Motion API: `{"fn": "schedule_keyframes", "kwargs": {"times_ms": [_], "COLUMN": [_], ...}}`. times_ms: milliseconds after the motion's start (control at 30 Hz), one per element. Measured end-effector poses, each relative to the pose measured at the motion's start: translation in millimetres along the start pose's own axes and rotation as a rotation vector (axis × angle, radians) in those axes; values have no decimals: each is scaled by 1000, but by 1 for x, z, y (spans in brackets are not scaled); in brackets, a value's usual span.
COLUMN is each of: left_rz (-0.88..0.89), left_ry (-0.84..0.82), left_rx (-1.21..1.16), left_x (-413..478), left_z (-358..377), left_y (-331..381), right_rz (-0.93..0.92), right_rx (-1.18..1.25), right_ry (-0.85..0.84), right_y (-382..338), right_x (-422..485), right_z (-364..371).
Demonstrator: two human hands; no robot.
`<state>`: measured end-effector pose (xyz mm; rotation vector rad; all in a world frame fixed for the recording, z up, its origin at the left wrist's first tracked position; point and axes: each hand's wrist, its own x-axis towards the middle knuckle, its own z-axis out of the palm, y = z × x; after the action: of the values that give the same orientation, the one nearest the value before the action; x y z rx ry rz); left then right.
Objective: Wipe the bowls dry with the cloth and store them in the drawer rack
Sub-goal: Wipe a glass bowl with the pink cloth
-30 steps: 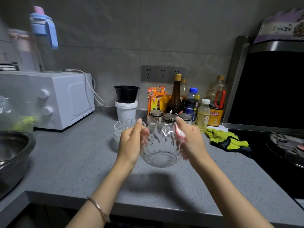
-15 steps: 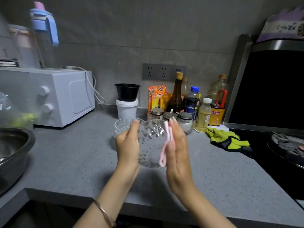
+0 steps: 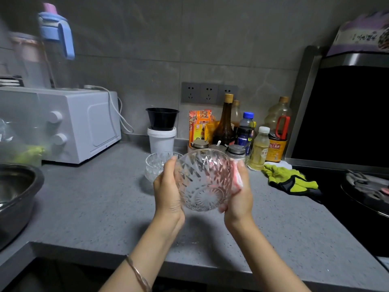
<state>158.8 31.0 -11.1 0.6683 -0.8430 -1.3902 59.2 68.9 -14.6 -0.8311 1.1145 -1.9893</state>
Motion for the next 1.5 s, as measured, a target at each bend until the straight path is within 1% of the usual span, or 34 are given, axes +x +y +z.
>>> {"fn": "schedule_keyframes", "kwargs": {"times_ms": [33,100,167,233,267,300,333,367,400,433,500,533,567,600,667,700,733,800,833,867,933,1000,1033,1100,1133,1200,1233,1267,1333,1400,1467,1500], "left_rz": [-16,-49,-63,-76,-135,-256,-424,-599,-735,-821,-871,-864,-851,-830,-721,-635,-540,-389,-344,-307,-246,-204,-181,-112,-57,87,146,193,247,263,232,205], "left_ry": [-23,-74,-119,-204,-289,-379,-458,-516,-562,-589,-590,-582,-568,-551,-527,-508,-485,-437,-422,-411,-409,-416,-413,-387,-364,-317,-289,-262,-212,-210,-237,-252], "left_rx": [-11,18,128,297,373,416,404,351,273,184,66,46,38,42,117,177,234,328,360,381,374,321,286,219,195,193,198,194,189,147,98,94], "left_x": [1,4,8,14,15,17,18,18,18,17,15,15,14,13,11,10,8,4,4,4,2,1,1,3,4,3,0,-2,-8,-10,-6,-4], "left_z": [-1,-3,-7,-13,-17,-21,-26,-30,-34,-37,-41,-42,-43,-44,-45,-45,-45,-43,-43,-43,-43,-44,-44,-45,-45,-45,-43,-41,-36,-32,-34,-38], "left_y": [0,-1,-2,-2,0,3,6,8,11,13,16,17,16,16,15,13,12,9,6,4,2,2,2,1,-1,-6,-10,-14,-23,-29,-28,-26], "right_rz": [42,50,-1,-110,-183,-264,-349,-449,-572,-707,-910,-959,-967,-929,-723,-596,-516,-499,-498,-480,-429,-461,-527,-731,-823,-942,-977,-991,-973,-895,-755,-764], "right_rx": [12,45,47,-5,-41,-89,-148,-215,-308,-430,-655,-734,-776,-801,-850,-932,-1062,-1338,-1414,-1444,-1397,-1407,-1472,-1640,-1733,-1866,-1872,-1822,-1666,-1550,-1432,-1447], "right_ry": [26,63,67,18,-20,-65,-114,-163,-214,-259,-348,-380,-399,-410,-460,-507,-566,-689,-751,-803,-878,-974,-1024,-1079,-1068,-957,-883,-810,-713,-681,-749,-806], "right_y": [2,4,0,-6,-9,-12,-13,-12,-10,-7,-1,0,0,-2,-13,-18,-23,-29,-30,-32,-41,-53,-57,-56,-52,-38,-28,-17,4,14,8,3], "right_x": [0,3,7,8,7,6,6,5,5,5,5,6,6,4,0,-1,-4,-9,-10,-14,-19,-23,-22,-19,-19,-23,-29,-37,-55,-68,-63,-54], "right_z": [-1,-3,-6,-11,-13,-16,-18,-20,-22,-24,-28,-30,-31,-31,-24,-19,-15,-10,-9,-9,-11,-15,-19,-29,-34,-40,-40,-38,-27,-18,-17,-23]}}
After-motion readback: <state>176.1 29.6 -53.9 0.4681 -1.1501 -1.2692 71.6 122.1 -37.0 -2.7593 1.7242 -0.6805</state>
